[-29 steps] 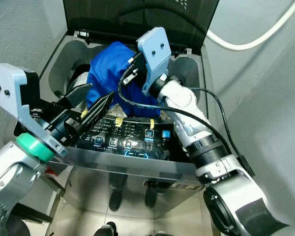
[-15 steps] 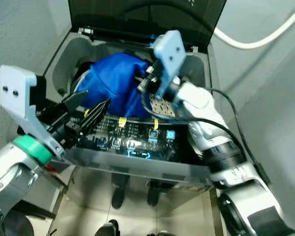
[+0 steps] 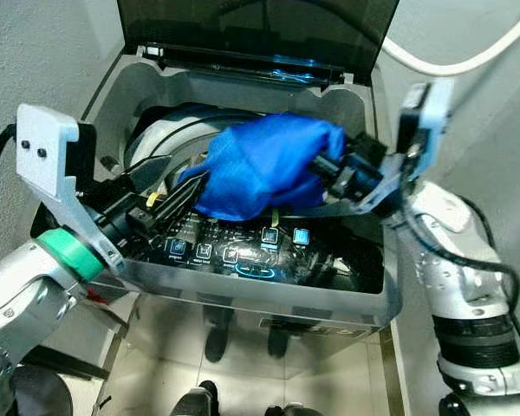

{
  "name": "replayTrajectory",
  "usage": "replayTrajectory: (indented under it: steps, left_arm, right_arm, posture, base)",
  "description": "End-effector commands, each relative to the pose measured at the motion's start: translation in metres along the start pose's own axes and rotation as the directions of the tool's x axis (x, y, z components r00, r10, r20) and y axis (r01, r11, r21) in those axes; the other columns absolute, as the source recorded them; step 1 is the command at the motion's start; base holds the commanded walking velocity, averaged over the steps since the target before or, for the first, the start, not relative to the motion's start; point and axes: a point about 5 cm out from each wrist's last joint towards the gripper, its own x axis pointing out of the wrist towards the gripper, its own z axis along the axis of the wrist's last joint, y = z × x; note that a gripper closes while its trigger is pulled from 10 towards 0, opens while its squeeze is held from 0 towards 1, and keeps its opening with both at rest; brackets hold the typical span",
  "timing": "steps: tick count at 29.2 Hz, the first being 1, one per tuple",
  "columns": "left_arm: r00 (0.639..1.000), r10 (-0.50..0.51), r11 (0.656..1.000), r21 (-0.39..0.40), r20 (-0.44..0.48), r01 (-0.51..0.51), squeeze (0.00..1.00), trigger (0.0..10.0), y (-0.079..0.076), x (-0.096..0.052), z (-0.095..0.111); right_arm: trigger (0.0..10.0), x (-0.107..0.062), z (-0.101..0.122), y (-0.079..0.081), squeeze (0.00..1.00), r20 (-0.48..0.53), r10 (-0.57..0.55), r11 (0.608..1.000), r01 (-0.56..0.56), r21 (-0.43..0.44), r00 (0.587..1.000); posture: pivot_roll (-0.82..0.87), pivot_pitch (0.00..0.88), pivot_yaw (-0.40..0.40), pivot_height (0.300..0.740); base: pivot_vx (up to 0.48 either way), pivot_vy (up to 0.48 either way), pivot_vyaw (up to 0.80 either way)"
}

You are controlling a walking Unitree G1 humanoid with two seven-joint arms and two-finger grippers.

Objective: Clothes washing

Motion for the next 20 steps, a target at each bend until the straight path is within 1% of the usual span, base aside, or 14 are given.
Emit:
replayTrajectory:
  steps: [1, 2, 3, 6, 7, 8, 10, 13, 14, 16, 17, 18, 19, 20]
  left_arm:
    - [1.000, -0.020, 1.000, 0.004, -0.020, 0.020, 0.00, 10.0, -0.003, 0.002, -0.002]
    - [1.000, -0.020, 1.000, 0.004, -0.020, 0.020, 0.00, 10.0, -0.003, 0.002, -0.002]
    - [0.999, -0.029, 1.000, 0.001, -0.016, 0.029, 0.00, 10.0, -0.004, 0.005, -0.002]
    - [0.999, -0.032, 0.999, -0.002, -0.013, 0.032, 0.00, 10.0, -0.004, 0.006, -0.002]
    - [0.999, -0.035, 0.999, -0.006, -0.011, 0.035, 0.00, 10.0, -0.005, 0.007, -0.002]
    - [0.999, -0.035, 0.999, -0.006, -0.011, 0.035, 0.00, 10.0, -0.005, 0.007, -0.002]
    - [0.999, -0.050, 0.999, -0.019, 0.004, 0.050, 0.00, 10.0, -0.010, 0.010, -0.003]
    - [0.998, -0.057, 0.998, -0.024, 0.010, 0.057, 0.00, 10.0, -0.012, 0.010, -0.003]
    - [0.997, -0.071, 0.997, -0.029, 0.013, 0.071, 0.00, 10.0, -0.015, 0.011, -0.004]
    - [0.997, -0.071, 0.997, -0.029, 0.013, 0.071, 0.00, 10.0, -0.015, 0.011, -0.004]
    - [0.996, -0.084, 0.996, -0.029, 0.013, 0.085, 0.00, 10.0, -0.018, 0.011, -0.006]
    - [0.996, -0.094, 0.995, -0.029, 0.014, 0.094, 0.00, 10.0, -0.020, 0.011, -0.006]
    - [0.996, -0.094, 0.995, -0.029, 0.014, 0.094, 0.00, 10.0, -0.020, 0.011, -0.006]
    - [0.995, -0.100, 0.995, -0.027, 0.014, 0.100, 0.00, 10.0, -0.020, 0.011, -0.006]
  right_arm:
    - [10.0, -0.004, 0.004, -0.004, 0.00, 0.007, -0.059, 0.998, 0.059, -0.023, 0.998]
    - [10.0, -0.004, 0.004, -0.004, 0.00, 0.007, -0.059, 0.998, 0.059, -0.023, 0.998]
    - [10.0, 0.011, -0.006, -0.003, 0.00, -0.060, -0.072, 0.988, 0.063, -0.138, 0.996]
    - [10.0, 0.021, -0.010, 0.001, 0.00, -0.097, -0.051, 0.982, 0.032, -0.186, 0.994]
    - [10.0, 0.034, -0.016, 0.004, 0.00, -0.141, -0.017, 0.972, -0.017, -0.235, 0.990]
    - [10.0, 0.034, -0.016, 0.004, 0.00, -0.141, -0.017, 0.972, -0.017, -0.235, 0.990]
    - [10.0, 0.072, -0.031, 0.003, 0.00, -0.233, -0.002, 0.967, -0.057, -0.247, 0.972]
    - [10.0, 0.086, -0.036, 0.004, 0.00, -0.267, -0.008, 0.966, -0.062, -0.251, 0.964]
    - [10.0, 0.103, -0.042, 0.005, 0.00, -0.294, -0.018, 0.971, -0.054, -0.234, 0.956]
    - [10.0, 0.103, -0.042, 0.005, 0.00, -0.294, -0.018, 0.971, -0.054, -0.234, 0.956]
    - [10.0, 0.118, -0.048, 0.006, 0.00, -0.340, -0.030, 0.975, -0.047, -0.216, 0.940]
    - [10.0, 0.127, -0.055, 0.010, 0.00, -0.407, -0.006, 0.954, -0.116, -0.276, 0.913]
    - [10.0, 0.127, -0.055, 0.010, 0.00, -0.407, -0.006, 0.954, -0.116, -0.276, 0.913]
    - [10.0, 0.129, -0.061, 0.013, 0.00, -0.479, 0.042, 0.921, -0.220, -0.322, 0.877]
  posture:
    - [0.07, 0.102, 0.049, 0.740]
    - [0.07, 0.102, 0.049, 0.740]
    - [0.06, 0.098, 0.044, 0.740]
    - [0.06, 0.097, 0.041, 0.740]
    - [0.06, 0.096, 0.028, 0.740]
    - [0.06, 0.096, 0.028, 0.740]
    - [0.06, 0.101, 0.008, 0.740]
    - [0.06, 0.101, 0.008, 0.740]
    - [0.05, 0.100, -0.003, 0.740]
    - [0.05, 0.100, -0.003, 0.740]
    - [0.06, 0.095, -0.007, 0.740]
    - [0.06, 0.096, -0.010, 0.740]
    - [0.06, 0.096, -0.010, 0.740]
    - [0.06, 0.096, -0.010, 0.740]
  base:
    - [0.000, 0.000, 0.00]
    - [0.000, 0.000, 0.00]
    - [0.000, 0.000, 0.00]
    - [0.000, 0.000, 0.00]
    - [0.000, 0.000, 0.00]
    - [0.000, 0.000, 0.00]
    - [0.000, 0.000, 0.00]
    - [0.000, 0.000, 0.00]
    - [0.000, 0.000, 0.00]
    - [0.000, 0.000, 0.00]
    - [0.000, 0.000, 0.00]
    - [0.000, 0.000, 0.00]
    - [0.000, 0.000, 0.00]
    - [0.000, 0.000, 0.00]
